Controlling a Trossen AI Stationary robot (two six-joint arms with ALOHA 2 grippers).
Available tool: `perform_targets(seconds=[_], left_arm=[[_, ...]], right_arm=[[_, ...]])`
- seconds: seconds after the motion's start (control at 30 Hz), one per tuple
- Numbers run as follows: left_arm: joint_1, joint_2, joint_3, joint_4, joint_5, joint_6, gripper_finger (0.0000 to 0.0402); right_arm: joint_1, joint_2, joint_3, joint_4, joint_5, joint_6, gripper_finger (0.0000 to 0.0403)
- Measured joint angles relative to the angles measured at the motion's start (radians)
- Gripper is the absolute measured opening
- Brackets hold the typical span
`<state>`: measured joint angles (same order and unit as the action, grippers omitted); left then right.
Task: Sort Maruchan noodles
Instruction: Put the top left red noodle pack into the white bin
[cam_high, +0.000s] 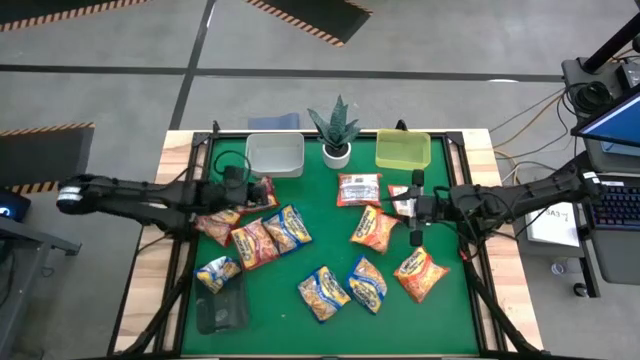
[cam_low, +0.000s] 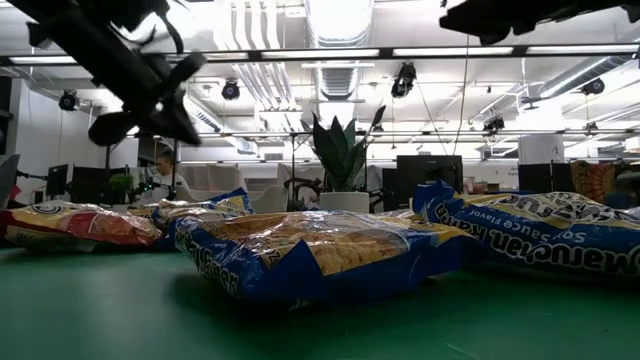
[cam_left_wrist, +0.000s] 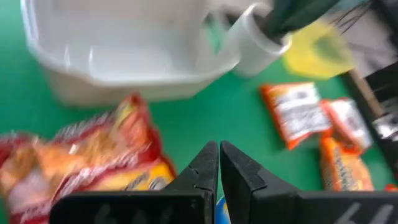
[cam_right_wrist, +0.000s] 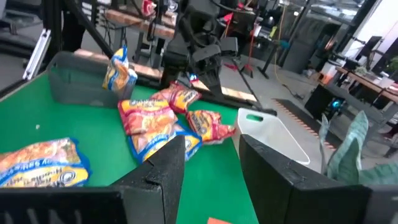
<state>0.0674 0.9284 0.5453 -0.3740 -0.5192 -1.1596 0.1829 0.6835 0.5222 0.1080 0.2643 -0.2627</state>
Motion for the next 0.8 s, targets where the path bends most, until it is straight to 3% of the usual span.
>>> perform_targets(seconds=[0.1,0.23,0.33,0.5,0.8], left_arm=[[0.071,0.007,0.001,-0.028,0.146,-0.008,0.0],[0.176,0.009,0.045,-0.243,0.282,-0.041,0.0],[0.223,0.009,0.099,-0.395,0.294,-0.052,0.0],[0.245,0.039,0.181,-0.509,0.242,0.007,0.0],[0.256,0.152,0.182,-0.519,0.259,0.053,0.0026]], right_arm=[[0.0,-0.028,-0.004,-0.041,0.0,0.0,0.0143],[0.0,-0.046,-0.005,-0.062,0.0,-0.002,0.0141],[0.0,-0.049,-0.006,-0.067,0.001,-0.016,0.0137],[0.0,-0.047,-0.007,-0.071,0.002,-0.026,0.0139],[0.0,-0.046,-0.007,-0.074,0.025,-0.019,0.0137]])
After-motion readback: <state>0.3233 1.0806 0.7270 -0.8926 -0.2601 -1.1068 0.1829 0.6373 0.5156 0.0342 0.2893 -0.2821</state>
